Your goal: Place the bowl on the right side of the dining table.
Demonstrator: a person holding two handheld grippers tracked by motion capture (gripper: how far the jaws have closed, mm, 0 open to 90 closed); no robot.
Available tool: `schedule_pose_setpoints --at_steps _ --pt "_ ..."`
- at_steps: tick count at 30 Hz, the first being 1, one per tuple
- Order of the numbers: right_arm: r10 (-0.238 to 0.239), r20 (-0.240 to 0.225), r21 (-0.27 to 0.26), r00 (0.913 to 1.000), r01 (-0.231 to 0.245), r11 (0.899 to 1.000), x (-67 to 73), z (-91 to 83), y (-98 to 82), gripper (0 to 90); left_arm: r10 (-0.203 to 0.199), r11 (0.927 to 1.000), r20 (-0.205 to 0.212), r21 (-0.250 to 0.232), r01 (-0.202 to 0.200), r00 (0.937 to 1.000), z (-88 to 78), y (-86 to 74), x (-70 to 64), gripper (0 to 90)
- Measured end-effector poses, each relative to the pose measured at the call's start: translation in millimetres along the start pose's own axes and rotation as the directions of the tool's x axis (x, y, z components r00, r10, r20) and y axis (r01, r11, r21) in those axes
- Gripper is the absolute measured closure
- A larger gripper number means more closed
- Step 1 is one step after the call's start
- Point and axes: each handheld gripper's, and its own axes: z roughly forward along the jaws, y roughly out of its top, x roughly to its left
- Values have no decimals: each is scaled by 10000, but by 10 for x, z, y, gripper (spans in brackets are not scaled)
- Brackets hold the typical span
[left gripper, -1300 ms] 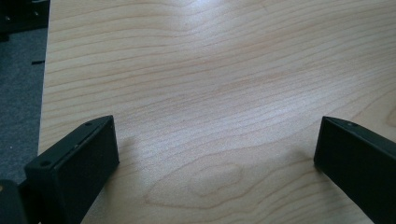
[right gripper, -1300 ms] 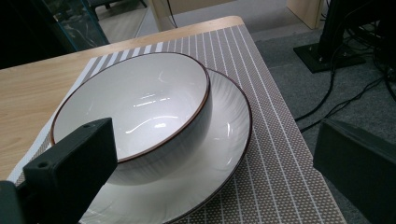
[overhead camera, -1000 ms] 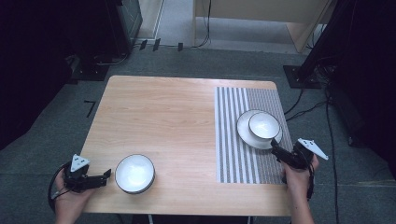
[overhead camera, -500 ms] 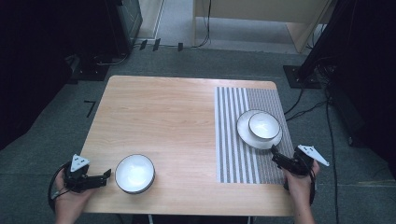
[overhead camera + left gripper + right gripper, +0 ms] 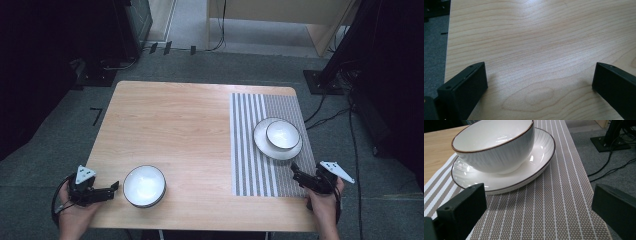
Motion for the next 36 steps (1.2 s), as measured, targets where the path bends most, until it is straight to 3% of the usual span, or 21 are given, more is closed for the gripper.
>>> schedule_pose_setpoints --at_steps 17,36 --pt "-400 -115 380 9991 404 9985 27 -122 -128 0 2 10000 9 1 -2 10000 0 0 1 0" --pt "-992 -133 1148 9950 1001 9883 41 -231 -275 0 1 10000 13 -2 -1 10000 -1 0 2 0"
